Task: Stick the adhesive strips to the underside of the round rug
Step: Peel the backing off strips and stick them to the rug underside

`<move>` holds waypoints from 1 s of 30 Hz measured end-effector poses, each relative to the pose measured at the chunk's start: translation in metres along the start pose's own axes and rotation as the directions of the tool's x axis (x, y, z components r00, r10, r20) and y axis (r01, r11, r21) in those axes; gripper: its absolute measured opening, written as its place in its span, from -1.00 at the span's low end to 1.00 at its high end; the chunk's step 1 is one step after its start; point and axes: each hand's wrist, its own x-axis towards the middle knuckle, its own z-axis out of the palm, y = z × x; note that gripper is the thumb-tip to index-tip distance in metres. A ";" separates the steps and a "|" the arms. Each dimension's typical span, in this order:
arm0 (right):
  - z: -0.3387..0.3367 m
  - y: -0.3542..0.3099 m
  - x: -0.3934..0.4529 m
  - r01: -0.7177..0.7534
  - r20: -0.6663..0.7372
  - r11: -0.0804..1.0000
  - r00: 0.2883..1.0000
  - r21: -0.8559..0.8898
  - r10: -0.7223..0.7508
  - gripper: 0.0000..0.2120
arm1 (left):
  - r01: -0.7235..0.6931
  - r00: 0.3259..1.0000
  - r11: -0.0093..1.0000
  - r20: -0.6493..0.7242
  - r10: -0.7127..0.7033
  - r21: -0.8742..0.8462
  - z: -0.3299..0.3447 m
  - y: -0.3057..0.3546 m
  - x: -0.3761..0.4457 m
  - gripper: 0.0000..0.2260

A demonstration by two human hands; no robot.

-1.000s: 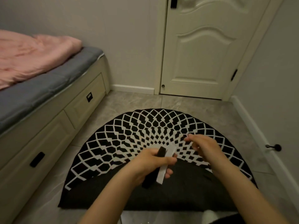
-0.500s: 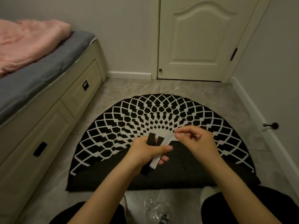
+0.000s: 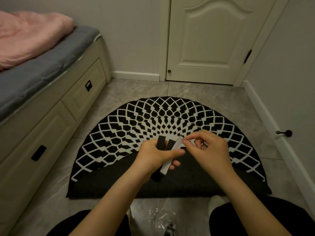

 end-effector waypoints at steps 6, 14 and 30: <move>-0.004 -0.002 0.003 -0.053 -0.023 0.994 0.998 0.091 0.055 -0.77 | 0.025 0.999 0.977 0.040 -0.017 -0.213 0.003 0.002 -0.002 -0.79; -0.011 0.001 0.005 0.141 -0.006 0.989 0.990 0.051 -0.141 -0.93 | -0.021 0.994 0.998 -0.105 0.014 -0.063 -0.015 -0.001 0.006 -0.78; -0.004 0.006 0.001 0.390 0.011 0.918 0.921 -0.069 -0.390 -0.83 | 0.029 0.980 0.996 0.197 -0.013 -0.079 -0.023 0.007 0.002 -0.77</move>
